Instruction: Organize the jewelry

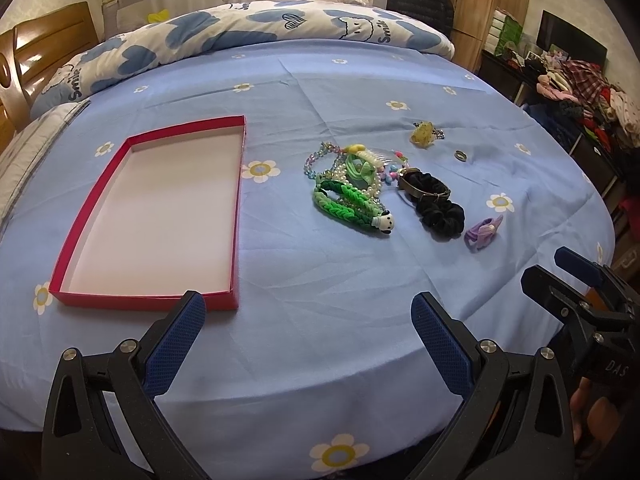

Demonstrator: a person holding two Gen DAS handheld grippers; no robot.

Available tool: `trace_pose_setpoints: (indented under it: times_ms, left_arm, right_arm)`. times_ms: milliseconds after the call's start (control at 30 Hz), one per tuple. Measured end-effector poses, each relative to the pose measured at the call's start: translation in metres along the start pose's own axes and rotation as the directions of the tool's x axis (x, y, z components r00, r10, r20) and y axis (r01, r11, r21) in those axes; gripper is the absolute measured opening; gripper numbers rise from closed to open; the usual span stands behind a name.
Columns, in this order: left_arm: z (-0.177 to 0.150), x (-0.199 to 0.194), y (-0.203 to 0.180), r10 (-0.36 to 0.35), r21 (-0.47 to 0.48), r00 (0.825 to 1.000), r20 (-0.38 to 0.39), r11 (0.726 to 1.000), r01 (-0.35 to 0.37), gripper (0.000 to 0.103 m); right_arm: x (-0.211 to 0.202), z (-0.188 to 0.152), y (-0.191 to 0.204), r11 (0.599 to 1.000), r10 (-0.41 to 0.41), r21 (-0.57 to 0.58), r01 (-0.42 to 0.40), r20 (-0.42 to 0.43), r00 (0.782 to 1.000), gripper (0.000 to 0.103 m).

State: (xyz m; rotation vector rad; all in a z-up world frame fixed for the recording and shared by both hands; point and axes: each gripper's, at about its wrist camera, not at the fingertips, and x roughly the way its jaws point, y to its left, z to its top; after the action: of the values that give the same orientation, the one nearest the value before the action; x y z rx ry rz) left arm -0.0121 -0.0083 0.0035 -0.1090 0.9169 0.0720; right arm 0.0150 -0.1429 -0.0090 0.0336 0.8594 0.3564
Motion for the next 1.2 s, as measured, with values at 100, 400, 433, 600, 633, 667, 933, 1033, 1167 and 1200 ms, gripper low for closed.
trace_pose_setpoints:
  times_ms: [100, 400, 433, 600, 633, 667, 933, 1033, 1167, 1200]
  left_arm:
    - [0.0, 0.002, -0.001, -0.001, 0.001, 1.0, -0.003, 1.0, 0.001, 0.103]
    - [0.005, 0.012, 0.005, -0.053, -0.027, 0.998, -0.039, 0.998, 0.052, 0.103]
    - [0.006, 0.014, 0.005, -0.069, -0.033, 0.997, -0.045, 0.997, 0.067, 0.103]
    - [0.016, 0.024, 0.007, -0.129, -0.059, 0.99, -0.058, 0.99, 0.125, 0.103]
    - [0.019, 0.027, 0.006, -0.136, -0.059, 0.989, -0.06, 0.989, 0.133, 0.102]
    - [0.021, 0.03, 0.005, -0.139, -0.057, 0.988, -0.062, 0.989, 0.136, 0.101]
    - [0.048, 0.066, -0.015, -0.178, -0.034, 0.98, -0.086, 0.984, 0.175, 0.095]
    - [0.056, 0.082, -0.019, -0.194, -0.049, 0.975, -0.104, 0.981, 0.19, 0.095]
    - [0.064, 0.108, -0.019, -0.197, -0.084, 0.97, -0.143, 0.979, 0.187, 0.08]
    - [0.065, 0.115, -0.019, -0.194, -0.084, 0.968, -0.158, 0.98, 0.182, 0.069]
  right_arm:
    - [0.001, 0.0, -0.001, 1.0, 0.001, 0.003, -0.001, -0.003, 1.0, 0.098]
    - [0.007, -0.001, -0.008, 1.0, 0.005, 0.014, -0.005, -0.01, 1.0, 0.098]
    - [0.009, -0.002, -0.009, 1.0, 0.004, 0.015, -0.003, -0.012, 1.0, 0.098]
    - [0.017, 0.001, -0.02, 1.0, -0.004, 0.029, 0.004, -0.017, 1.0, 0.097]
    - [0.018, 0.002, -0.023, 0.999, -0.004, 0.033, 0.005, -0.017, 1.0, 0.097]
    - [0.02, 0.004, -0.027, 0.999, -0.005, 0.038, 0.006, -0.016, 1.0, 0.094]
    - [0.048, 0.02, -0.049, 0.997, 0.003, 0.082, 0.0, -0.038, 0.999, 0.076]
    - [0.06, 0.023, -0.054, 0.995, 0.013, 0.102, -0.008, -0.057, 0.998, 0.072]
    - [0.076, 0.025, -0.058, 0.993, 0.013, 0.114, -0.004, -0.085, 0.996, 0.06]
    - [0.08, 0.026, -0.059, 0.993, 0.012, 0.117, -0.001, -0.092, 0.996, 0.054]
